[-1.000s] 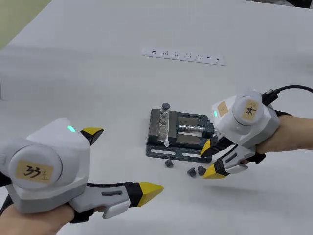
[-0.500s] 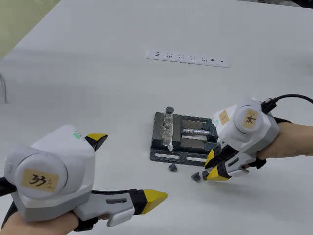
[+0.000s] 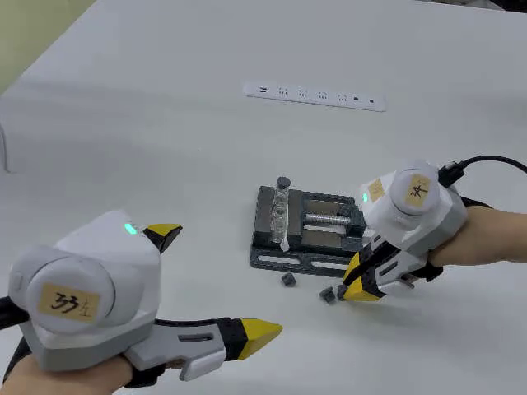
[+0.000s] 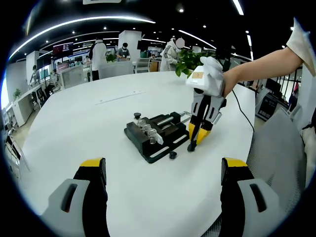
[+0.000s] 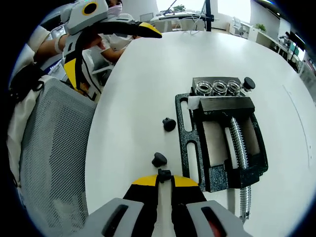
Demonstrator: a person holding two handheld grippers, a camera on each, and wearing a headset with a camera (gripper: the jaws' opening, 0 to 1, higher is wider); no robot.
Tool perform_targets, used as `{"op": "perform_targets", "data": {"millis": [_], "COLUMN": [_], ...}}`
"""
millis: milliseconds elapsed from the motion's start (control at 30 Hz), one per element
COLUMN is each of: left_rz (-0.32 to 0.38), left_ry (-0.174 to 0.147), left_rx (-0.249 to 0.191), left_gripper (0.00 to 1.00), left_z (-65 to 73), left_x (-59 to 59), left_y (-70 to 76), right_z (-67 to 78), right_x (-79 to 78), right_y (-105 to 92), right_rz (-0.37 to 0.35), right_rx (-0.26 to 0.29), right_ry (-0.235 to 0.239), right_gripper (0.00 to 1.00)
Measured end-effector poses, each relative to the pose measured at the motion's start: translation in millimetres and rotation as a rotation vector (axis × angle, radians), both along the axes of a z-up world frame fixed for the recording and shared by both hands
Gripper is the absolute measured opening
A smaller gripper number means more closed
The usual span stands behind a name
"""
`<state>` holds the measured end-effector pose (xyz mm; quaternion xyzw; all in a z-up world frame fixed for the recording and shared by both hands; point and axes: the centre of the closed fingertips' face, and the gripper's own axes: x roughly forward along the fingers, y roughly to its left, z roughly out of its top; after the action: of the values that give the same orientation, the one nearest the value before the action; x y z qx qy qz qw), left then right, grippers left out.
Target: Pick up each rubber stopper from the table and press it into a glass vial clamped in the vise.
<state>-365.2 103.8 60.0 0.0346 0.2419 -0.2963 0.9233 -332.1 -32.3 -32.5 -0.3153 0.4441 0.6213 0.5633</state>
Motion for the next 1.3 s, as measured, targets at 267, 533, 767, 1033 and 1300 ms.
{"op": "perform_targets", "data": {"millis": [267, 533, 767, 1033, 1300], "left_rz": [-0.005, -0.045, -0.100, -0.191, -0.262], "left_ry": [-0.036, -0.128, -0.216, -0.288, -0.300], "left_rx": [-0.012, -0.014, -0.024, -0.019, -0.058], "left_gripper": [0.95, 0.89, 0.82, 0.67, 0.54], "left_z": [8.4, 25.0, 50.7, 71.3, 83.2], "left_x": [-0.1, 4.7, 9.0, 9.6, 6.8], "left_y": [-4.4, -13.2, -30.1, -51.4, -71.5], "right_z": [29.1, 80.4, 121.3, 157.2, 184.3], "right_x": [9.8, 14.1, 6.8, -6.7, -19.2], "right_y": [6.1, 24.3, 38.3, 50.0, 53.2], "right_rz": [-0.204, -0.387, -0.530, -0.660, -0.704], "right_rx": [0.118, 0.346, 0.535, 0.696, 0.801], "right_ry": [0.029, 0.143, 0.331, 0.574, 0.837], "right_gripper": [0.04, 0.04, 0.04, 0.04, 0.04]}}
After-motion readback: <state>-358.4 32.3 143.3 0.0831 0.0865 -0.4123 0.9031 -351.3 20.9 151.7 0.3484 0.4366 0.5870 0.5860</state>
